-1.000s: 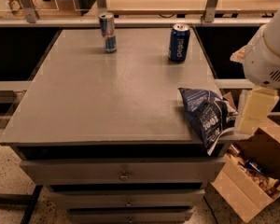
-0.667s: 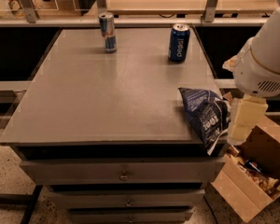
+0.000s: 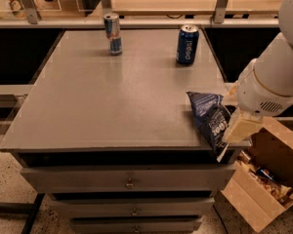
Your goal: Move blue chip bag near pepsi can
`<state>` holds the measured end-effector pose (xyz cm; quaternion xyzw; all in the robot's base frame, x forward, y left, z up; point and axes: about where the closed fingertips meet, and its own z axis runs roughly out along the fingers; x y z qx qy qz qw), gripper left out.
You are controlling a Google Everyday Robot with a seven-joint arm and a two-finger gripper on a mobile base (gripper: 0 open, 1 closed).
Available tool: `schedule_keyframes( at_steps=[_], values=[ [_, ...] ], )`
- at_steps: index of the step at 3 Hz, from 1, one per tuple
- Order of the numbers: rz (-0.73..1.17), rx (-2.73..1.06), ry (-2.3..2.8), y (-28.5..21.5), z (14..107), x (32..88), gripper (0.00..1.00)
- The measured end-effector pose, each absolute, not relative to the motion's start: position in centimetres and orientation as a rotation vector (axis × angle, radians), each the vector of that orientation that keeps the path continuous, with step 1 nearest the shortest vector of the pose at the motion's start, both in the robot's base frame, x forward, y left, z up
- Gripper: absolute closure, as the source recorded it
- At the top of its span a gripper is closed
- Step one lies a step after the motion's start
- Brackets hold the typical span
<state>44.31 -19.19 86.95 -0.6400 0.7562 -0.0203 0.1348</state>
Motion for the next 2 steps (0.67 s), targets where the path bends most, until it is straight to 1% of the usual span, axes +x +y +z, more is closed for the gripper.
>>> schedule_keyframes(
  at_steps=[1, 2],
  values=[
    [-0.001, -1.834, 2.193, -19.20, 86.80, 44.06, 0.64],
    [-0.005, -1.833, 2.191, -19.14, 86.97, 43.98, 0.88]
  ],
)
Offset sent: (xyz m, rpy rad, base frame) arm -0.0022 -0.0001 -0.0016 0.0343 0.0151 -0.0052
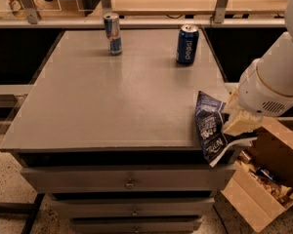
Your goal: Move blue chip bag near pepsi can
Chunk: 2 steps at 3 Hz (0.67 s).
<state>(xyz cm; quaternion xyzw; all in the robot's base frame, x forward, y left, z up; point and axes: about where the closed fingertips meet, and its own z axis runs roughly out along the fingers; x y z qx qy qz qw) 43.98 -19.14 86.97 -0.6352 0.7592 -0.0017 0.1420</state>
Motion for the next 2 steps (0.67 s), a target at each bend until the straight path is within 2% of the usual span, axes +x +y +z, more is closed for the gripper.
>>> schedule_keyframes(
  at_steps=[1, 2],
  values=[
    [0.005, -1.835, 2.183, -18.9, 86.8, 44.1, 1.00],
    [-0.019, -1.848, 2.137, -17.9, 86.8, 45.4, 1.00]
  ],
)
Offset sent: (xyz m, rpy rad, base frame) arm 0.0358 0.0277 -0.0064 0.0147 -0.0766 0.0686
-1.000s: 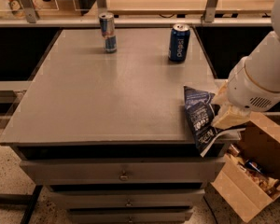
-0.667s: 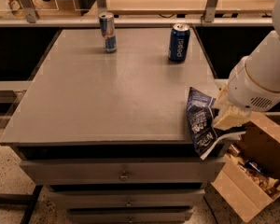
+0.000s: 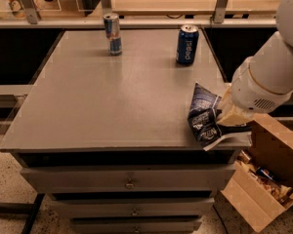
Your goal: Move blue chip bag near pepsi can
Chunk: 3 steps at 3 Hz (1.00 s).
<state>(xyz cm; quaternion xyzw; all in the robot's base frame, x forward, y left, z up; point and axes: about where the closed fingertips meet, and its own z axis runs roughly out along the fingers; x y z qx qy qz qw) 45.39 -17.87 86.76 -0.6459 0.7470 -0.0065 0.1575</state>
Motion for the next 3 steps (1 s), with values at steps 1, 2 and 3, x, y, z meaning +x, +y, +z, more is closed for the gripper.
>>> schedule_keyframes(
  at_steps=[1, 2, 3],
  values=[
    [-0.095, -1.858, 2.080, -16.6, 87.7, 48.1, 1.00],
    [-0.203, -1.857, 2.052, -15.6, 88.3, 51.3, 1.00],
    [-0.302, -1.849, 2.054, -15.7, 88.7, 54.7, 1.00]
  ],
)
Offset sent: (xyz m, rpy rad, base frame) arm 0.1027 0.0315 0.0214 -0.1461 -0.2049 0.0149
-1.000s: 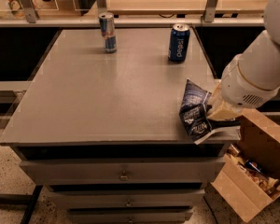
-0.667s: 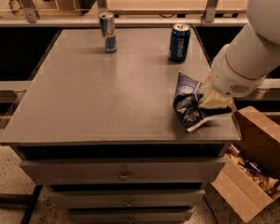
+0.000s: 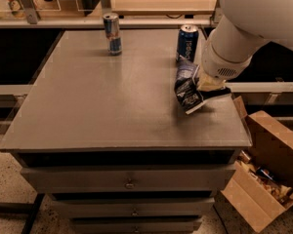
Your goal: Move blue chip bag near pepsi can
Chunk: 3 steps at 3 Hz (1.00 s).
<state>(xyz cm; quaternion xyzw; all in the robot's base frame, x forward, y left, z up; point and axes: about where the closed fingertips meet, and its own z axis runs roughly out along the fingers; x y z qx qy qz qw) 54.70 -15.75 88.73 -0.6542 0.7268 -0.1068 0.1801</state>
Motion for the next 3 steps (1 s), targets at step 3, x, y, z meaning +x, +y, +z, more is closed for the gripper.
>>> schedule_keyframes(
  at_steps=[3],
  values=[
    [-0.391, -1.783, 2.068, -17.8, 89.6, 60.3, 1.00]
  ],
)
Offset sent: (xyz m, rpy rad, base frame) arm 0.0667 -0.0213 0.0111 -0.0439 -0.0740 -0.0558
